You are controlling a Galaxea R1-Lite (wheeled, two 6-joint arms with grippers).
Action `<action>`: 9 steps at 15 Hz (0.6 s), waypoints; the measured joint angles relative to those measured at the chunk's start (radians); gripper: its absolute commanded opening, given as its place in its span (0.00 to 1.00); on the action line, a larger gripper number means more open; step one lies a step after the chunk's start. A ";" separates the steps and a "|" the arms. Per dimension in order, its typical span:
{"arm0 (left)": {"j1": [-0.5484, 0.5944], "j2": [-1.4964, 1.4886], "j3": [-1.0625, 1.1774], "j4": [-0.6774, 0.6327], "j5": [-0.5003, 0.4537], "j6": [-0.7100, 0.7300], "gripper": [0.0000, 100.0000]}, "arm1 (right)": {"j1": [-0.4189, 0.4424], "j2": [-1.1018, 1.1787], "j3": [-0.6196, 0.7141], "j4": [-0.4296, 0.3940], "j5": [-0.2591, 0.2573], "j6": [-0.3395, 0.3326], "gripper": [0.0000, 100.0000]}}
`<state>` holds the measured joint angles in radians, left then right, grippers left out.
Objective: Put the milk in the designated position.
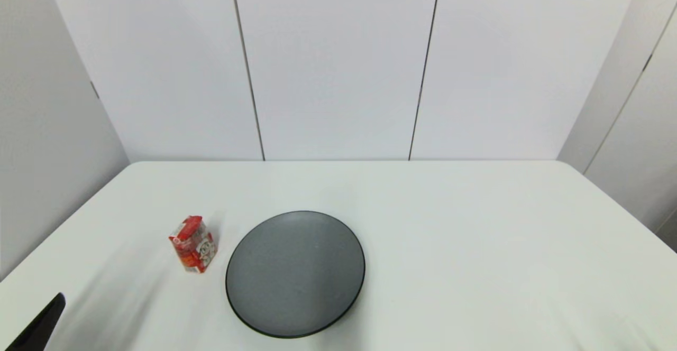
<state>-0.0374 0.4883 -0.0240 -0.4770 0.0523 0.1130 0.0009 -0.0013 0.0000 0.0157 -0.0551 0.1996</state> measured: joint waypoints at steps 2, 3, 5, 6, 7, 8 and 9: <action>0.018 -0.197 0.012 0.163 -0.020 0.011 1.00 | 0.000 0.000 0.000 0.000 0.000 0.000 1.00; 0.024 -0.275 0.016 0.239 -0.036 0.016 1.00 | 0.000 0.000 0.000 0.000 0.000 0.000 1.00; 0.032 -0.395 0.021 0.398 -0.090 0.032 1.00 | 0.000 0.000 0.000 0.000 0.000 0.000 1.00; 0.036 -0.427 0.022 0.453 -0.098 0.026 1.00 | 0.000 0.000 0.000 0.000 0.000 0.000 1.00; 0.037 -0.449 0.022 0.472 -0.089 0.005 1.00 | 0.000 0.000 0.000 0.000 0.000 0.000 1.00; 0.037 -0.464 0.023 0.472 -0.078 -0.032 1.00 | 0.000 0.000 0.000 0.000 0.000 0.000 1.00; 0.038 -0.474 0.023 0.472 -0.072 -0.054 1.00 | 0.000 0.000 0.000 0.000 0.000 0.000 1.00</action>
<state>0.0009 0.0143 -0.0009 -0.0047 -0.0200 0.0591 0.0013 -0.0013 0.0000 0.0162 -0.0551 0.2000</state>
